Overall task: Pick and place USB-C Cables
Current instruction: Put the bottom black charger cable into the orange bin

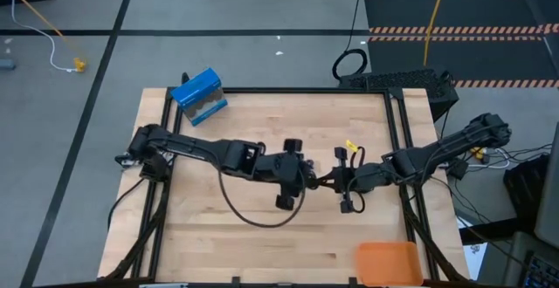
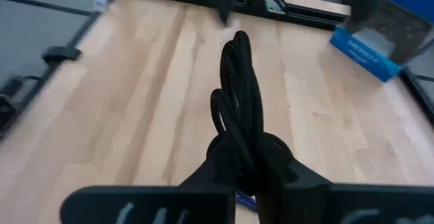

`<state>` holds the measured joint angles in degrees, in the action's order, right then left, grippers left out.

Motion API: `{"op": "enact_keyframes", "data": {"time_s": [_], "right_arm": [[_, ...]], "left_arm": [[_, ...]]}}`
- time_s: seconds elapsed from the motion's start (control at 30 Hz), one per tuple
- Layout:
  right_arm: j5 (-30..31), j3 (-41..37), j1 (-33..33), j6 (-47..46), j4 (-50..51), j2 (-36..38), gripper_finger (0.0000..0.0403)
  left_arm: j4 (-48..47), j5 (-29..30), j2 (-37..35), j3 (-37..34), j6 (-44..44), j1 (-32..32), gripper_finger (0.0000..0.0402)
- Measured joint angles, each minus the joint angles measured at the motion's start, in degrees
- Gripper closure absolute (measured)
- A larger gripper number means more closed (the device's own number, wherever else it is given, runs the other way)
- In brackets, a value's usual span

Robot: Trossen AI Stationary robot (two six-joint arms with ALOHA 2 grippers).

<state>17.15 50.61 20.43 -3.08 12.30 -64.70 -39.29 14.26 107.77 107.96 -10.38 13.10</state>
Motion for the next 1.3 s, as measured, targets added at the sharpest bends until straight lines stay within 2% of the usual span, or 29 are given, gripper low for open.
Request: {"op": "enact_keyframes", "data": {"time_s": [0.1, 0.17, 0.33, 0.5, 0.77, 1.03, 1.3], "right_arm": [[-2.45, 0.08, -0.47, -1.44, 0.90, 0.88, 0.0393], [-3.76, 1.53, -0.61, -3.21, 5.24, 0.98, 0.0392], [-6.88, 11.37, -0.83, -10.71, 24.20, -0.15, 0.0393], [-11.45, 22.33, -0.81, -18.71, 43.68, -2.83, 0.0393], [-19.08, 36.51, 1.13, -31.21, 67.11, -9.24, 0.0393], [-31.79, 40.48, 5.03, -42.35, 74.25, -13.87, 0.0394], [-32.20, 40.57, 11.18, -52.56, 74.79, -14.63, 0.0394]], "left_arm": [[-4.38, 0.99, -1.04, -0.40, 3.61, 0.17, 0.0177], [-6.43, 1.86, -1.07, -0.40, 6.01, 0.36, 0.0177], [-11.51, 4.04, -1.12, -0.41, 8.94, 0.55, 0.0177], [-11.65, 4.86, -1.12, -0.41, 10.04, 0.37, 0.0177], [-16.12, 7.16, -1.12, -0.41, 12.69, 0.15, 0.0177], [-16.89, 8.55, -1.12, -0.82, 15.05, 0.15, 0.0177], [-16.61, 8.77, -1.12, -4.79, 20.26, 0.49, 0.0177]]}}
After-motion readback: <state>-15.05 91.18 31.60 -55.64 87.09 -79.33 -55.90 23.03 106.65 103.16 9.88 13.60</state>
